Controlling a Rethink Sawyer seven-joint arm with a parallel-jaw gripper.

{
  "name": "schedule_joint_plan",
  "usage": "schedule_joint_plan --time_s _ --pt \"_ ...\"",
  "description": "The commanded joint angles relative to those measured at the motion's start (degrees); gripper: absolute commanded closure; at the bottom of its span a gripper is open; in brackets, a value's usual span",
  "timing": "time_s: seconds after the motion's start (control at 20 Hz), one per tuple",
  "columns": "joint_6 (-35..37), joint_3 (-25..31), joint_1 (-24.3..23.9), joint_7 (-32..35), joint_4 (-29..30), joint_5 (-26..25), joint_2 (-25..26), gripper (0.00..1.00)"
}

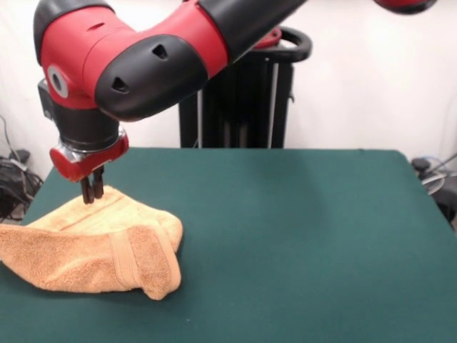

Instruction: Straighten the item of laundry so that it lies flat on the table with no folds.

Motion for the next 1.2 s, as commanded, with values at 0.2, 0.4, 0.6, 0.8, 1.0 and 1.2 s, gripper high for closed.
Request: schedule_joint_plan --time_s 0.2,0.4,0.6,0.8,1.0,1.2 --pt "2.73 11.45 -1.95 -1.23 -7.42 4.63 1.44 1.0" --pt "0.73 12.21 -2.73 -0.34 -9.09 3.37 2.47 1.0" --pt "-0.55 12.7 -3.37 -0.51 -10.27 2.72 3.11 1.0" --pt "-2.28 12.94 -4.07 0.51 -11.85 1.58 4.02 1.0" --pt "-5.93 12.6 -4.54 2.72 -13.43 -0.17 5.06 1.0" --pt "-7.11 12.53 -4.99 2.86 -14.57 -0.5 5.83 1.0"
